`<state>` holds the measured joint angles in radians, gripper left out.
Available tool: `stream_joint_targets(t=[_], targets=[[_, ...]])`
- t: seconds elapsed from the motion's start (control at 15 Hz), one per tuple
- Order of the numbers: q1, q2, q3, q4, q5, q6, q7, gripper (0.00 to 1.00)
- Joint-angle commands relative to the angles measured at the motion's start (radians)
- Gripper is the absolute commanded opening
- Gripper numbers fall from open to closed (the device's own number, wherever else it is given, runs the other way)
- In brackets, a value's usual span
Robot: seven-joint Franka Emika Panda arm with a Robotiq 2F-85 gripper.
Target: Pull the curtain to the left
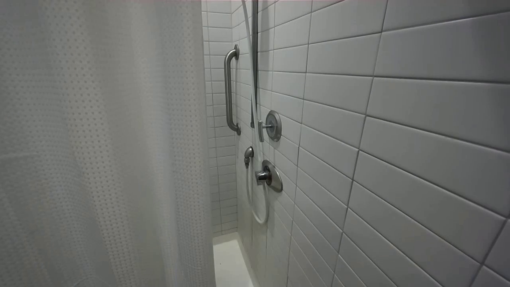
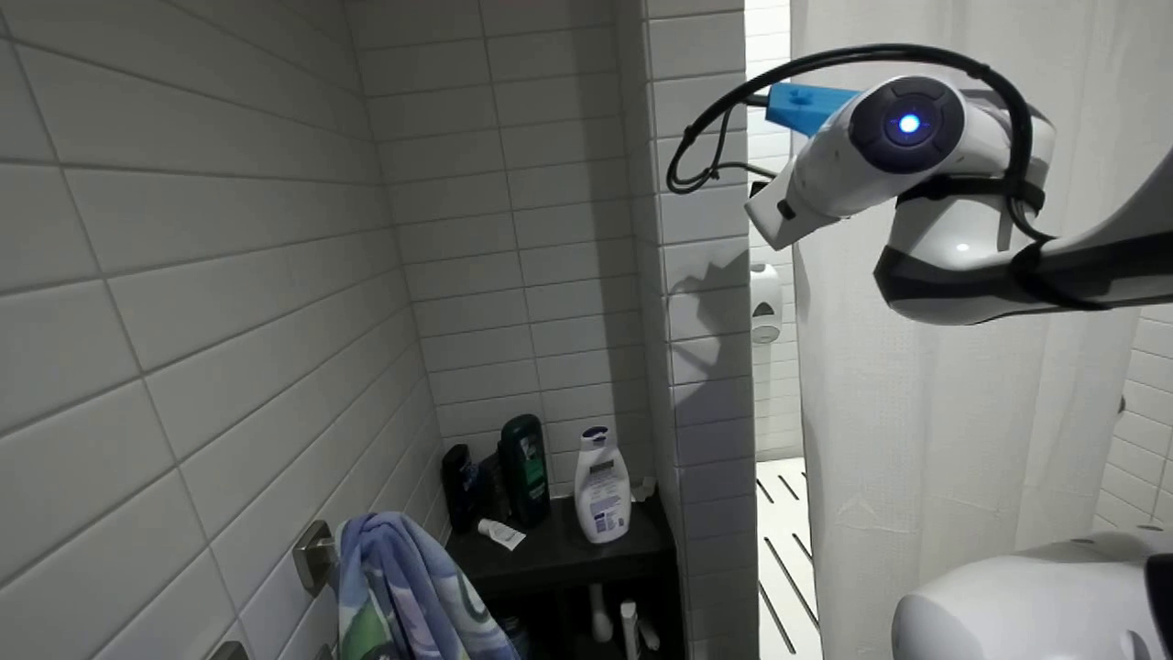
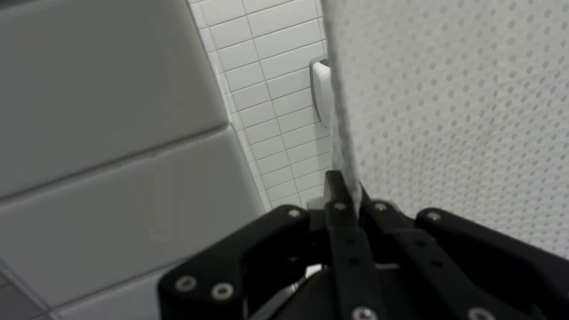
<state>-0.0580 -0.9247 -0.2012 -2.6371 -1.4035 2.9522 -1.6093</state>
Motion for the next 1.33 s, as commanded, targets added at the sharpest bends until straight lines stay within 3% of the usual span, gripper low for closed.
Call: stream_joint_targets(t=[0.0, 0.6, 0.67, 0.87, 1.13, 1.27], targets=[[0.054, -0.034, -0.009, -0.071, 0.055, -0.007, -0.068, 0.00], [0.101, -0.064, -0.003, -0.082, 0.083, -0.037, -0.098, 0.00], [0.101, -0.064, -0.002, -0.081, 0.085, -0.043, -0.095, 0.27], [0.092, -0.058, -0.002, -0.098, 0.080, -0.064, -0.086, 0.37], [0.073, -0.036, -0.011, -0.100, 0.112, -0.150, -0.068, 0.66], [0.057, -0.014, -0.014, -0.073, 0.161, -0.255, -0.062, 0.80]])
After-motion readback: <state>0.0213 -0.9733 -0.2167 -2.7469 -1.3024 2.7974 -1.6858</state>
